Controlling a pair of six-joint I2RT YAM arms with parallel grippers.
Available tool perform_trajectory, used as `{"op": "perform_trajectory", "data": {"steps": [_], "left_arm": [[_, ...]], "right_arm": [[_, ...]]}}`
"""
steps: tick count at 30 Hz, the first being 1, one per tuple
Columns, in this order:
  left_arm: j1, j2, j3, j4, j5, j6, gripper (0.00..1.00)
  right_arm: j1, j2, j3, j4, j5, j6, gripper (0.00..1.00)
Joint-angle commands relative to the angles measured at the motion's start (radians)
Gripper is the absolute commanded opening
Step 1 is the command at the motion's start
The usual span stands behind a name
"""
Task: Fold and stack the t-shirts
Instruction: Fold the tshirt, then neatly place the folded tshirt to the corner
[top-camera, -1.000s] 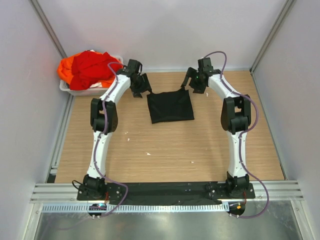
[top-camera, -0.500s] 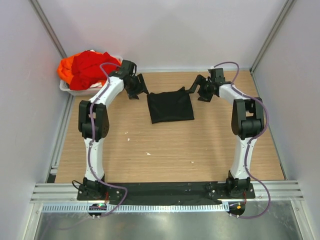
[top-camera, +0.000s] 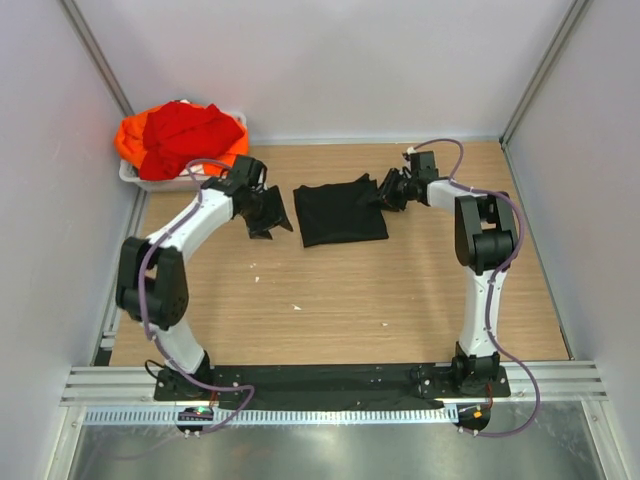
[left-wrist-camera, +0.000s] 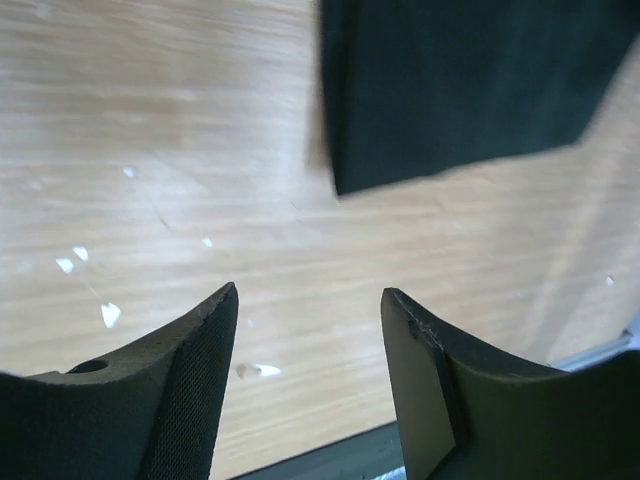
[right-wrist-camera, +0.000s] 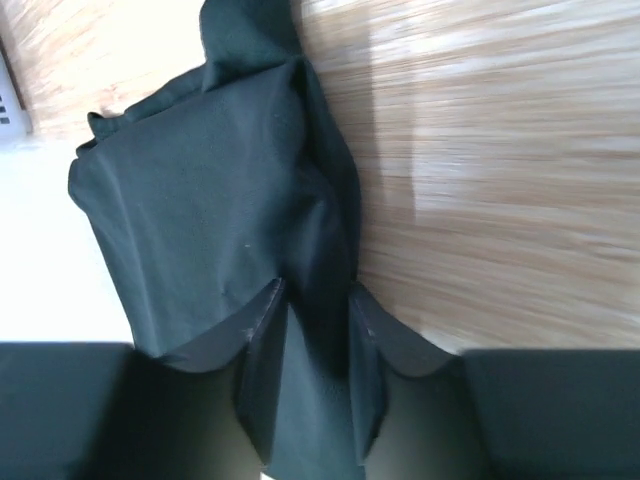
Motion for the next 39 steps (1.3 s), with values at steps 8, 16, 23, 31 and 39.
{"op": "perform_trajectory", "data": {"steps": [8, 16, 23, 31, 39], "left_arm": [[-0.047, -0.476, -0.180, -0.143, -0.121, 0.051, 0.61], [-0.047, -0.751, -0.213, -0.273, -0.190, 0.112, 0.66], [-0.047, -0.821, -0.276, -0.247, -0.150, 0.137, 0.66], [-0.047, -0.786, -0.304, -0.258, -0.158, 0.195, 0.65], [-0.047, -0.811, -0.371, -0.222, -0.182, 0.203, 0.65]], "right_arm": [[0.032, 0.082, 0.113, -0.088, 0.098, -0.009, 0.02], [-0.149, 0.086, 0.259, -0.269, 0.246, -0.167, 0.01], [-0.301, 0.198, 0.544, -0.488, 0.256, -0.302, 0.01], [-0.381, 0.396, 0.994, -0.570, 0.355, -0.369, 0.10], [-0.416, 0.410, 1.002, -0.401, 0.558, -0.340, 0.16]]}}
